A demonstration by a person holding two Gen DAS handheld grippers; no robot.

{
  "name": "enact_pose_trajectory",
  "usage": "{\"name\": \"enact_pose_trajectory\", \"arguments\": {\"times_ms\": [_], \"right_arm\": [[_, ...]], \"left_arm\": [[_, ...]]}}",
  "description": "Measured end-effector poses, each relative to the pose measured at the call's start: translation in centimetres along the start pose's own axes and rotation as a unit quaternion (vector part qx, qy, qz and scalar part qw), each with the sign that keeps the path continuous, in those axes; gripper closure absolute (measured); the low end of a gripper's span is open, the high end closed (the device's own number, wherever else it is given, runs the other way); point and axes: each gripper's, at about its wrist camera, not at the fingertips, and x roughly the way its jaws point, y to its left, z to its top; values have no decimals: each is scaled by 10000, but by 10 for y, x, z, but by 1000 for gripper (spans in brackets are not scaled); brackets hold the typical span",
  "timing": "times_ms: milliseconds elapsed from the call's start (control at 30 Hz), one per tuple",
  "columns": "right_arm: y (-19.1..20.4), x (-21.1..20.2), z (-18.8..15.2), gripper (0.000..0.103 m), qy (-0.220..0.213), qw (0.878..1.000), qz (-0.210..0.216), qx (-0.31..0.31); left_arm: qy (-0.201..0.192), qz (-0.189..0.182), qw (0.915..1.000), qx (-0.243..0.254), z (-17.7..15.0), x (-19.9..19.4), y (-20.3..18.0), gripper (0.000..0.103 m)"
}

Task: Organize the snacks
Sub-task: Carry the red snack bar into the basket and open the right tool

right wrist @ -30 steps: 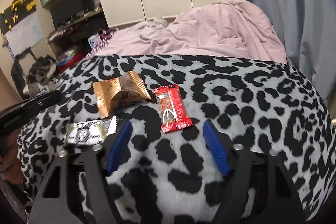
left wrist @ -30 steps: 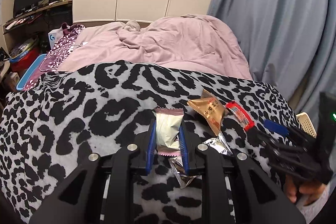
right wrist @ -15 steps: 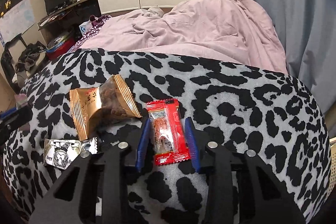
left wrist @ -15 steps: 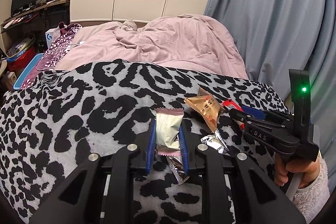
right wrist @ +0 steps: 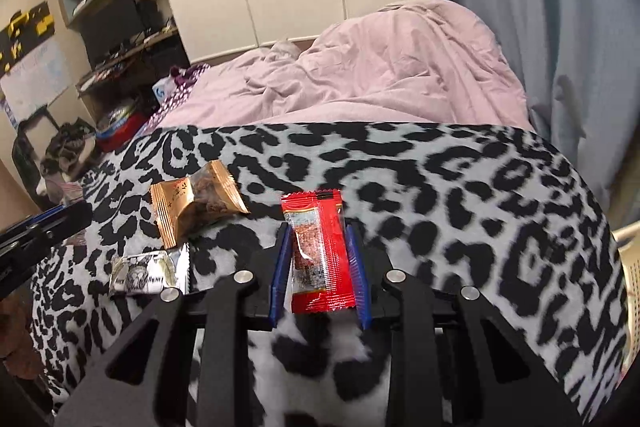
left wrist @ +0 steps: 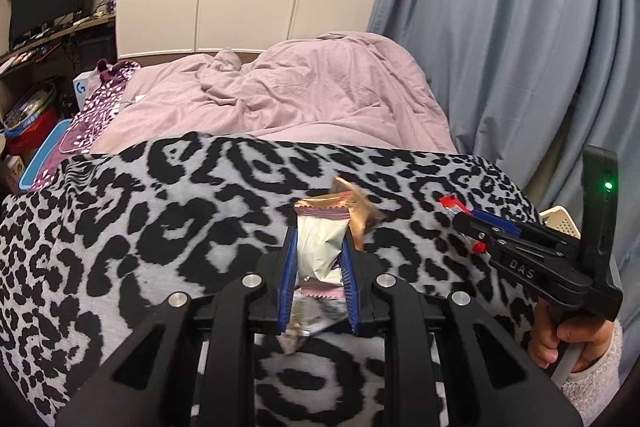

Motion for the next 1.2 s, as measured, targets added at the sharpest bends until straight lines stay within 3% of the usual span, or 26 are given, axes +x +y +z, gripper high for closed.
{"name": "enact_pose_trajectory", "arguments": {"times_ms": [200, 500, 800, 1033, 1200], "right_arm": [[-38, -41, -17, 75, -352, 9983, -95, 451], [-121, -103, -54, 75, -872, 9867, -713, 1168], [-214, -151, -104, 75, -1082, 9612, -1577, 1988], [-262, -163, -136, 74, -1049, 9427, -1975, 2474], [-282, -167, -156, 63, -1030, 9330, -2090, 2741]], "left_arm": [[74, -174, 9994, 274, 0, 5, -35, 83], [193, -511, 9959, 724, -2, 16, -100, 83], [279, -883, 9875, 1273, -6, 27, -175, 83], [361, -1103, 9807, 1575, -10, 34, -220, 83], [417, -1213, 9762, 1748, -14, 39, -246, 83]]}}
